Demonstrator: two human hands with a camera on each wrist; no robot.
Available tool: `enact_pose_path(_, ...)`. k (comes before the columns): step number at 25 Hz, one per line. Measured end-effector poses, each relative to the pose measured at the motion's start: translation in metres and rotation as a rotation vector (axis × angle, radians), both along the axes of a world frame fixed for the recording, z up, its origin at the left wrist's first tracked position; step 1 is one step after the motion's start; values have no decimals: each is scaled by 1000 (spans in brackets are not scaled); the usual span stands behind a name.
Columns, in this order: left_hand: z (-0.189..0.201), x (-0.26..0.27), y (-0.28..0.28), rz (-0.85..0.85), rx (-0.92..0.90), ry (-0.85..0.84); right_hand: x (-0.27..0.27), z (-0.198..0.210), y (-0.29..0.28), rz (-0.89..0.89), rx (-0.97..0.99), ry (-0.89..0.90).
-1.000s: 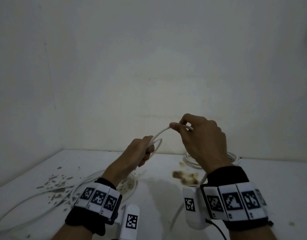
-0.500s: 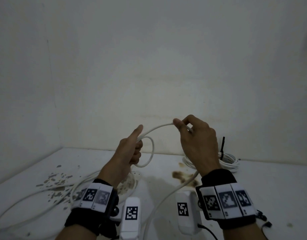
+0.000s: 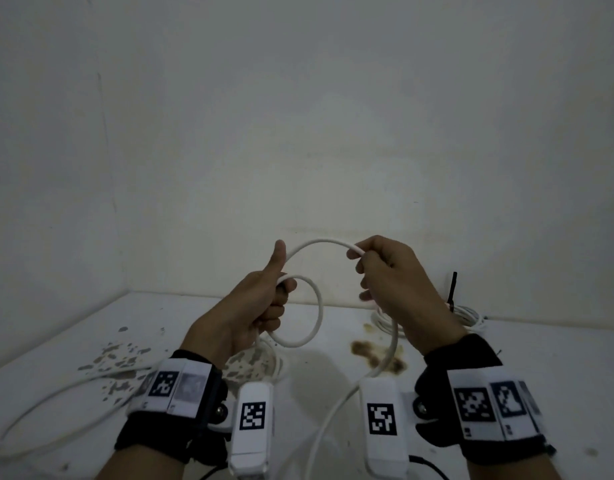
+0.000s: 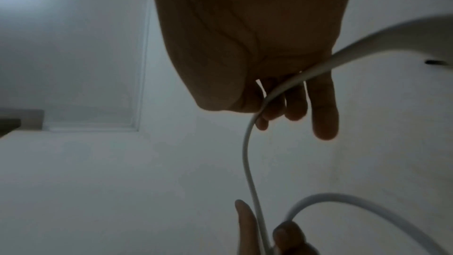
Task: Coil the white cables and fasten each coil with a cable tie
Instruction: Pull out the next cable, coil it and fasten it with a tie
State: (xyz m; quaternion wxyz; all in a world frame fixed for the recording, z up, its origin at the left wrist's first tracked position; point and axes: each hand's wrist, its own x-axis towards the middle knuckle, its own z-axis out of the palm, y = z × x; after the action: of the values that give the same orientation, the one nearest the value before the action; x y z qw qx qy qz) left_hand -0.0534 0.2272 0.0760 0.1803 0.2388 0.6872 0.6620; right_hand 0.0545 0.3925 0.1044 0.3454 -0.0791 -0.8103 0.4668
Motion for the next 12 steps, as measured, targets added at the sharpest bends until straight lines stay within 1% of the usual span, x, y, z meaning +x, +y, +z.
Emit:
enact_pose_path(3,-1,3,0,-85,-104,15,3,-8,-9,-125,582,-154)
enact_pose_path(4,-1,4,1,-109,-141,25,1,-13,-15,-115,695,-194)
enact_pose_path(5,-1,7,2,-128,-169,35,-3,-18,-19,-71,720,-201)
enact_pose_path(7,0,10,4,-142,-188,44,-10,-25,-22,-3,626,-135)
enact_pose_path(10,0,11,7,-151,-174,44,-17,-30,-15,-58,489,-3)
enact_pose_path(12,-2,13,10,-146,-154,55,-19,-31,-13,-38,421,2)
